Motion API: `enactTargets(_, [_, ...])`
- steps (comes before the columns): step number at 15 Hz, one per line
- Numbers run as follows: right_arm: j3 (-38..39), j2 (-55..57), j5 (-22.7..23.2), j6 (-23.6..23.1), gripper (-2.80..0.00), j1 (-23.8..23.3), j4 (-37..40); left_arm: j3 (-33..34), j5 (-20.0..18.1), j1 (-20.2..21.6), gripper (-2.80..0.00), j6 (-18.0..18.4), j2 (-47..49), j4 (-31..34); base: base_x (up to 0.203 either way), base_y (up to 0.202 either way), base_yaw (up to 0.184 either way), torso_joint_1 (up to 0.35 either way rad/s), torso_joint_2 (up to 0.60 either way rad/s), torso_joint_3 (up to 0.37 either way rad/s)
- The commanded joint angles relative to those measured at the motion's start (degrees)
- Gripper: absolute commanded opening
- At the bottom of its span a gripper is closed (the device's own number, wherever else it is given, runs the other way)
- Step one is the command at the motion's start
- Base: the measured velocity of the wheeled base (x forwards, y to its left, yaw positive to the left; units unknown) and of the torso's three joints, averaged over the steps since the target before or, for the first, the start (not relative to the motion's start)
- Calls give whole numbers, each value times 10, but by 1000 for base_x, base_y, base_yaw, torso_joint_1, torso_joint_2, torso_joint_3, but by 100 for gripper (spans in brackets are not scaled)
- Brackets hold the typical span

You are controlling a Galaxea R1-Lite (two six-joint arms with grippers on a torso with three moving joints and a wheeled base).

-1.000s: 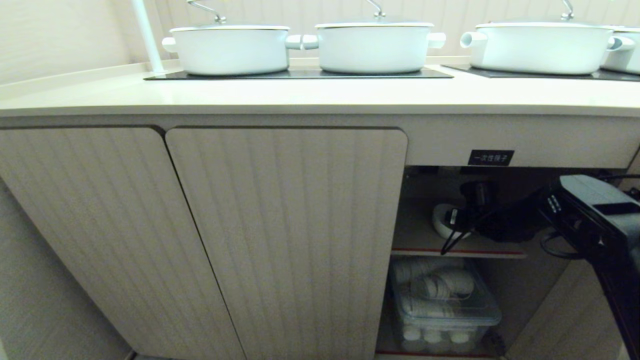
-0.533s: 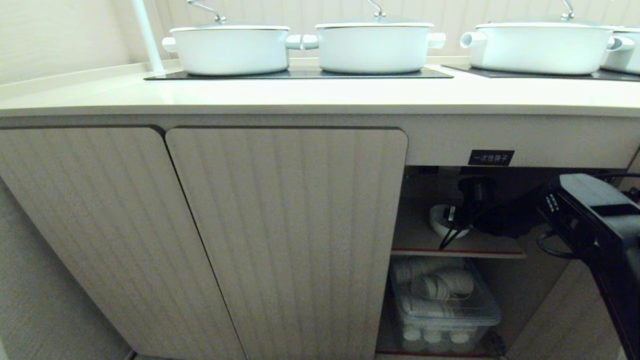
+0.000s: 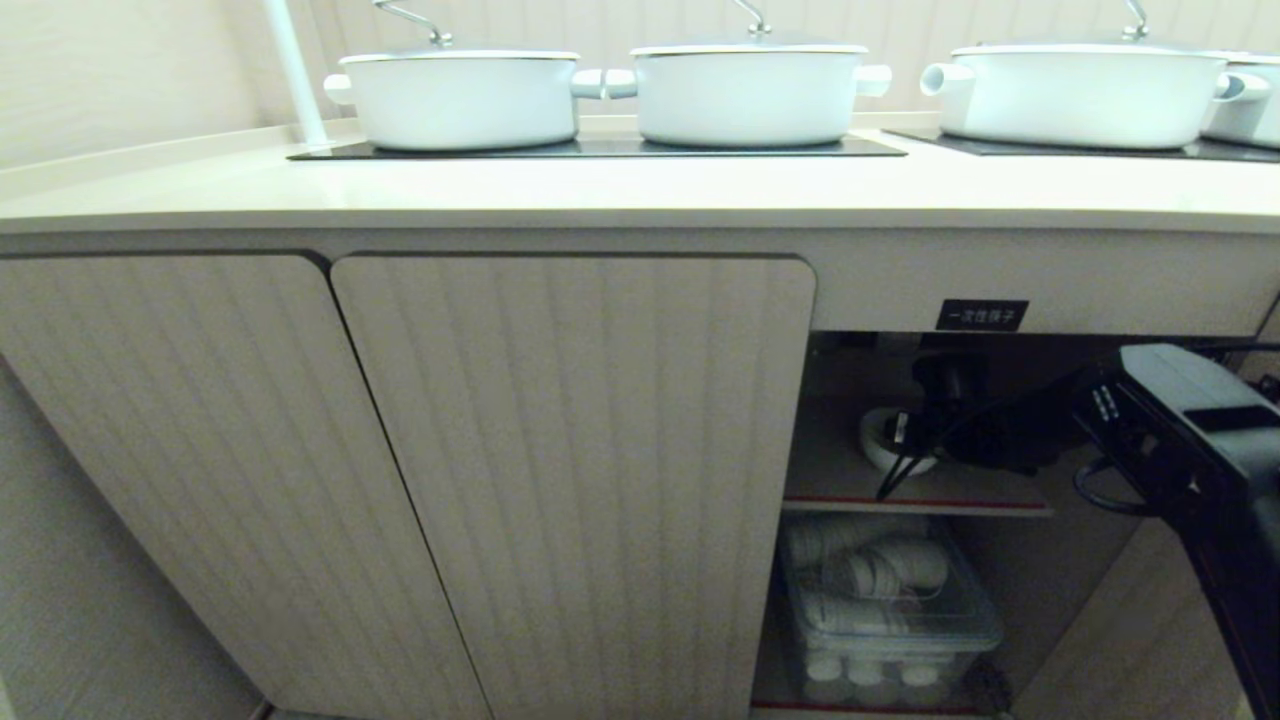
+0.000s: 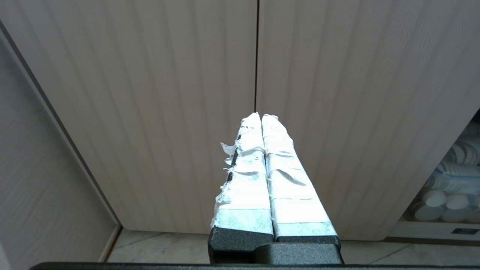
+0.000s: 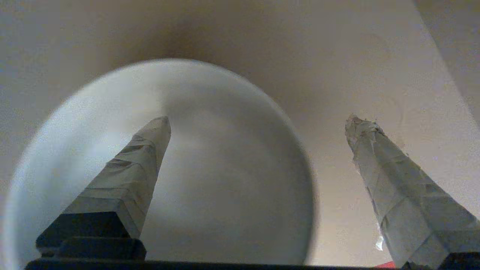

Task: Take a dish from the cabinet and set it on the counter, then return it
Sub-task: Take the bowl from the cabinet

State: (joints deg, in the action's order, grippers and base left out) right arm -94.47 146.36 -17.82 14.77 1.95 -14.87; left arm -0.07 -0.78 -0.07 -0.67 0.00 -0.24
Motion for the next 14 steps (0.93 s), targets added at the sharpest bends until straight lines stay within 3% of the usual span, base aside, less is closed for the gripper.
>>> enactTargets(1, [-6, -3, -1, 1, 0, 0, 1, 1, 0, 1, -280, 0, 0, 0, 0, 0, 0, 0, 0, 0])
enactTargets(6, [-47, -4, 0, 1, 0, 0, 43, 0, 0, 1, -280, 0, 0, 0, 0, 0, 0, 0, 0, 0])
enactTargets(14, [-49, -11, -1, -12, 0, -3, 80, 1, 0, 1, -280, 0, 0, 0, 0, 0, 0, 0, 0, 0])
